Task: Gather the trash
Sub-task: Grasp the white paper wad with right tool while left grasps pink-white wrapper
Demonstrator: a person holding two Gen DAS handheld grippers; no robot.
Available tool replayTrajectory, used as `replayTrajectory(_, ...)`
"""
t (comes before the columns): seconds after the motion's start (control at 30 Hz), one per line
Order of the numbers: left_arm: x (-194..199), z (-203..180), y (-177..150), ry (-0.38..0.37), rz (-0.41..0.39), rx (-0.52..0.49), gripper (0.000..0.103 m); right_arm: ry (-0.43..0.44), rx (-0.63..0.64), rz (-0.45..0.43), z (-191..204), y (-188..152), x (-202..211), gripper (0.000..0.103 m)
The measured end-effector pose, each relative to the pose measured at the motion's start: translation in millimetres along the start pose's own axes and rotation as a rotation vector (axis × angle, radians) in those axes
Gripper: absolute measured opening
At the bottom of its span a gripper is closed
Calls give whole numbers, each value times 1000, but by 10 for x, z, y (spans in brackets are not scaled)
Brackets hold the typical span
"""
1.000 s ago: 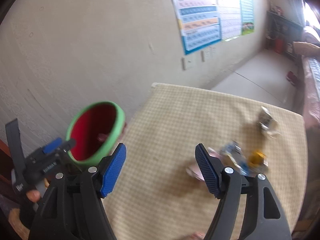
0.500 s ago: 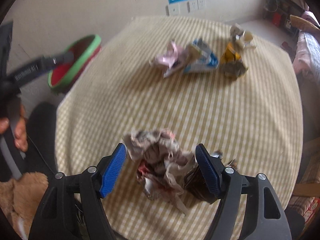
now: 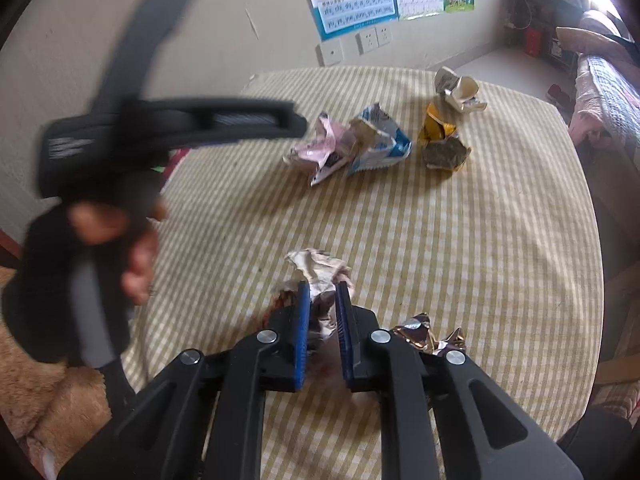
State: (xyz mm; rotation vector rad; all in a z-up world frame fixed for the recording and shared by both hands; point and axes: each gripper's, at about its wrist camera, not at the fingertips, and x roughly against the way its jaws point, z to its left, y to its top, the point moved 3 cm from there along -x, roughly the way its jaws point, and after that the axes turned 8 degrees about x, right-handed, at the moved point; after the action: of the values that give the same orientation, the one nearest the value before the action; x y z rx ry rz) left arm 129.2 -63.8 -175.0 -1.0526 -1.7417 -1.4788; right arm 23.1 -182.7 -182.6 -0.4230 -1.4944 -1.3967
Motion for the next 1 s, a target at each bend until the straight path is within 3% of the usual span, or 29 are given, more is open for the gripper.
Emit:
replayTrajectory(0.07,-201,-38,-20,10,52,-7,53,3,0,-15,16,6,49,13)
replayTrajectory(0.23,-284,-117,-53,-11,72,-37,44,27,-18,-8,1,-32,24,19)
replayTrajectory(0.37,-202,-60,-110,8,65,-41,44,45,-23,-9,1,-47,20,49)
replayTrajectory(0.57,88,260,-200,53,33,1,44,23,40,36,124,-52,-92,65)
replayTrajectory(0.7,252,428,-321,84,14,19,44,-59,117,85,185,-58,-234,64)
replayTrajectory(0.77,277,505,-390,87,18,36,44,-83,140,101,200,-68,-273,51)
replayTrajectory(0.87,254,561,-432,83,29,57,45,-80,151,108,225,-88,-271,43)
replayTrajectory(1.0,198,532,-467,70,43,58,59,-72,136,90,200,-81,-236,36)
